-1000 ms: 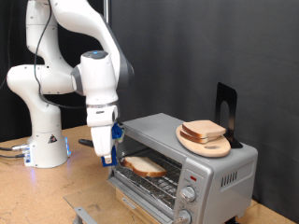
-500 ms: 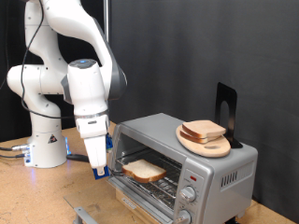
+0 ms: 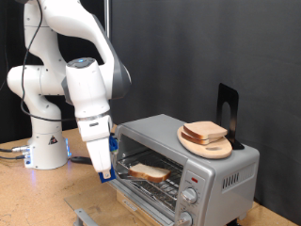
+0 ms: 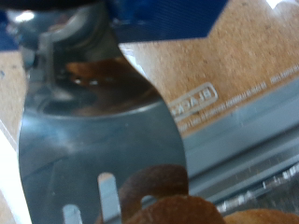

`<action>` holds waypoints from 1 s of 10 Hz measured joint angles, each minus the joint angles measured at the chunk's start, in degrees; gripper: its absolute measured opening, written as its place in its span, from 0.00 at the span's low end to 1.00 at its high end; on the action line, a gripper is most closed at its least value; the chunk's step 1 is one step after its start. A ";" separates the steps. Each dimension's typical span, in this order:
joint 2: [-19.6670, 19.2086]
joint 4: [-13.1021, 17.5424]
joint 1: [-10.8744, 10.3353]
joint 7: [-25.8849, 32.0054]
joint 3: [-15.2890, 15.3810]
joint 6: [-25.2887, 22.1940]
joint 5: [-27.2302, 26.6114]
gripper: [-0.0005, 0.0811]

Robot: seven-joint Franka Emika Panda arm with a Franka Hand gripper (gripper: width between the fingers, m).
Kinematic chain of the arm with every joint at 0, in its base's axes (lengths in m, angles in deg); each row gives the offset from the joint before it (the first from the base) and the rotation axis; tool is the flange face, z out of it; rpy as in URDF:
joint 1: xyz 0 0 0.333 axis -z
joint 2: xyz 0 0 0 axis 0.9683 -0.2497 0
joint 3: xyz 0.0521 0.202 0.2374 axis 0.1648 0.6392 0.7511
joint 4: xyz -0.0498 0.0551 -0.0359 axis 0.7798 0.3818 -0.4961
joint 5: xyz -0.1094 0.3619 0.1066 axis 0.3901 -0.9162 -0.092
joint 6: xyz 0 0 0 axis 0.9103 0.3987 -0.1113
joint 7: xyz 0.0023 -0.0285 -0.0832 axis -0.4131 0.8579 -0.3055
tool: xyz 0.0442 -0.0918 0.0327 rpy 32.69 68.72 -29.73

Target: Make a piece of toast with the oven

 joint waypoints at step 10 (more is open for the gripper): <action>0.40 -0.05 -0.36 -7.45 2.48 -3.39 2.25 0.40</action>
